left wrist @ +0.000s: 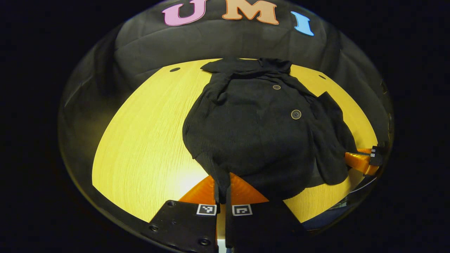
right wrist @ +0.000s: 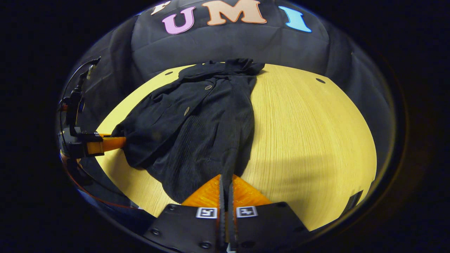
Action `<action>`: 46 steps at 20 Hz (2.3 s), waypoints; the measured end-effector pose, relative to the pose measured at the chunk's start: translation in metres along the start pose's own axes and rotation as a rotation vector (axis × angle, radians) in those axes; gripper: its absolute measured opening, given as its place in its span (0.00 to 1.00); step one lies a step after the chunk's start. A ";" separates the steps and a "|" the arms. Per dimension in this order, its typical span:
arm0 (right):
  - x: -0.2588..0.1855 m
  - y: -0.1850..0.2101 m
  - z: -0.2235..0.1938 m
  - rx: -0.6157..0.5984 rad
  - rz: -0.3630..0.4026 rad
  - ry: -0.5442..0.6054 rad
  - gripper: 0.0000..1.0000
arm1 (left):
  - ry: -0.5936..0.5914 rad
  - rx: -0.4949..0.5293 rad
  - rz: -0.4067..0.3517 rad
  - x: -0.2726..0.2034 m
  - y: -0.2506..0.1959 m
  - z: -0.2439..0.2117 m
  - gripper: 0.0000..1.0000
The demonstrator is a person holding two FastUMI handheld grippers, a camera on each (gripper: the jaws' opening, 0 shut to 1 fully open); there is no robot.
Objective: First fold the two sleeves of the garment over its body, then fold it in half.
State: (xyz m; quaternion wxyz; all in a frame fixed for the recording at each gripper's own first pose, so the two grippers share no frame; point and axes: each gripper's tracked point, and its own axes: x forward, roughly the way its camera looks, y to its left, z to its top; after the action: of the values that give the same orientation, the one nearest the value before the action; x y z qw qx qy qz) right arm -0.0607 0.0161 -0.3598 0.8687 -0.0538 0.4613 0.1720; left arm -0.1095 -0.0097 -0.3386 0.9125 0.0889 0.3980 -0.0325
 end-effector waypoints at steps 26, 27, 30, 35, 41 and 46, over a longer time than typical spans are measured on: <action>-0.044 -0.021 0.205 -0.091 -0.070 -0.316 0.05 | -0.348 -0.002 -0.100 -0.028 -0.006 0.232 0.00; -0.045 -0.021 0.216 -0.096 -0.072 -0.327 0.05 | -0.364 -0.015 -0.104 -0.029 -0.004 0.243 0.00; -0.050 -0.023 0.250 -0.098 -0.078 -0.378 0.05 | -0.410 -0.020 -0.098 -0.030 0.004 0.274 0.00; -0.046 -0.036 0.308 -0.116 -0.120 -0.438 0.05 | -0.454 0.007 -0.111 -0.025 0.005 0.325 0.00; -0.029 -0.052 0.384 -0.100 -0.138 -0.494 0.05 | -0.484 0.012 -0.076 0.002 0.013 0.379 0.00; 0.018 -0.069 0.419 -0.096 -0.151 -0.465 0.05 | -0.456 -0.041 -0.064 0.048 0.020 0.412 0.00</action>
State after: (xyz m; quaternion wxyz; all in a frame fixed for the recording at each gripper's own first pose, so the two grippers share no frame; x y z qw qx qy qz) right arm 0.3002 0.0613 -0.1408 0.9584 -0.0882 0.2352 0.1358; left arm 0.2226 -0.0670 -0.0966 0.9789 0.0479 0.1849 -0.0726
